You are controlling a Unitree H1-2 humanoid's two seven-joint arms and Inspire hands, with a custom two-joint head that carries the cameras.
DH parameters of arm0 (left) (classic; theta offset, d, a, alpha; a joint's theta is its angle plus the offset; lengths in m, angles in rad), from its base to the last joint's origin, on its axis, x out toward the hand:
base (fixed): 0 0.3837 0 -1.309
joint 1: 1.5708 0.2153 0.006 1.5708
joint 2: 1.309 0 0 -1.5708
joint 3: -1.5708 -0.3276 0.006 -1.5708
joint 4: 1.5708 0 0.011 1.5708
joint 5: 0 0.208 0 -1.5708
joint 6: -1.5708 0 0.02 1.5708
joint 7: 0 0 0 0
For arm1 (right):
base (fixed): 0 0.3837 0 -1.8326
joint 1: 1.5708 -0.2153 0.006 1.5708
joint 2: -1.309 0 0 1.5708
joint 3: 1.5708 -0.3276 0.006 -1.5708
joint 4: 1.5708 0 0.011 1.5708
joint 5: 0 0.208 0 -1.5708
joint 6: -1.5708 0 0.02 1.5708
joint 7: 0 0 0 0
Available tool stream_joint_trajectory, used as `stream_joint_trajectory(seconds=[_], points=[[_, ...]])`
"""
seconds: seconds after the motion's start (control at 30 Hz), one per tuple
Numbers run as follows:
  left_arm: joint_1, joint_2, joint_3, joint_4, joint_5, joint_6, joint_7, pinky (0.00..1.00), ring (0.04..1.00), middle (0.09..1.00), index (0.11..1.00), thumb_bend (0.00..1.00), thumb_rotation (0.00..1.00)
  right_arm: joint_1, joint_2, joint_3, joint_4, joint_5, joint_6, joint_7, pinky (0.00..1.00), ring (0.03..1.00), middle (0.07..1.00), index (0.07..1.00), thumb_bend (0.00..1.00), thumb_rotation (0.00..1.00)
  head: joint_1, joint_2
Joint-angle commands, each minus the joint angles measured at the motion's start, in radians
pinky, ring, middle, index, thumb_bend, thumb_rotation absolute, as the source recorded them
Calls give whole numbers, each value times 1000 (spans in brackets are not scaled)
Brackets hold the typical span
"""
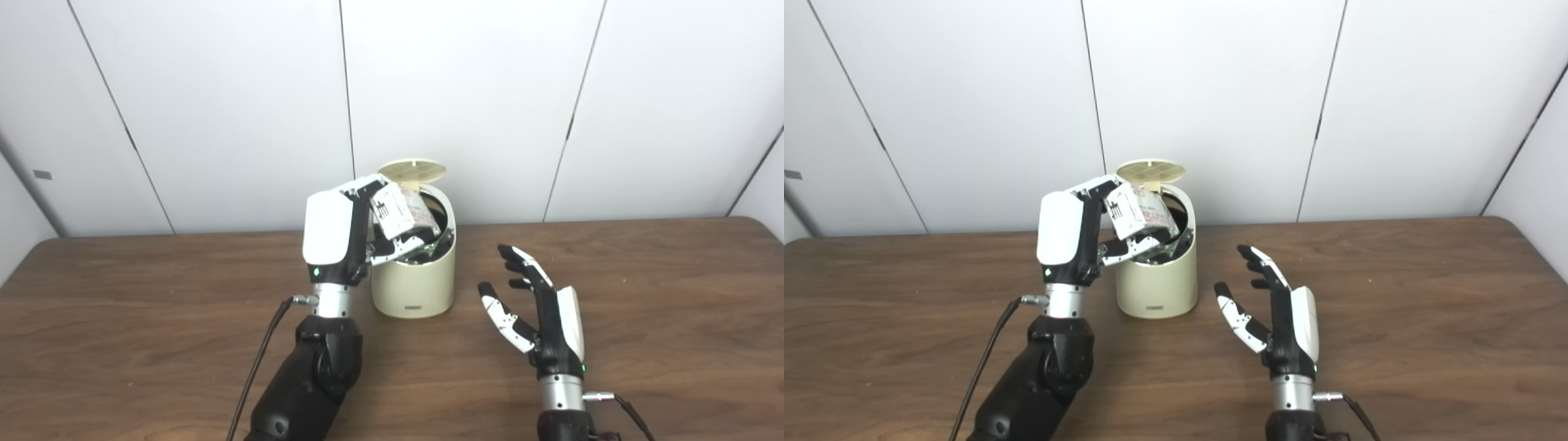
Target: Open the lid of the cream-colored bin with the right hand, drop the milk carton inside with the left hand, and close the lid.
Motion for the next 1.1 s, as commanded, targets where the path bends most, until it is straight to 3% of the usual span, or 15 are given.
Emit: stream_joint_trajectory(seconds=[0.0, 0.3, 0.57, 0.87, 1.07], points=[[-56, -10, 13, -49, -6, -9, 5, 341, 407, 465, 496, 521, 0, 35, 18, 12, 24, -1, -21, -7, 680, 784, 801, 781, 201, 486, 0, 1], [-50, -25, 44, -79, -68, -15, -61, 316, 391, 471, 489, 522, 0, 30, 19, 12, 31, 0, -19, -7, 682, 785, 803, 783, 205, 501, 4, -1], [-57, -18, 56, -89, -63, -8, -74, 355, 412, 479, 482, 522, 0, 28, 19, 15, 35, -4, -15, -6, 686, 789, 807, 789, 207, 515, 3, -2], [-73, 10, 19, -25, 42, -16, 1, 398, 432, 463, 501, 521, 0, 27, 25, 17, 37, -8, -22, -16, 681, 785, 801, 787, 204, 488, -3, 0], [-97, 55, -48, 49, 170, -16, 109, 420, 420, 457, 508, 520, 0, 29, 26, 17, 39, -4, -32, -18, 682, 784, 800, 786, 211, 506, -9, 0]])
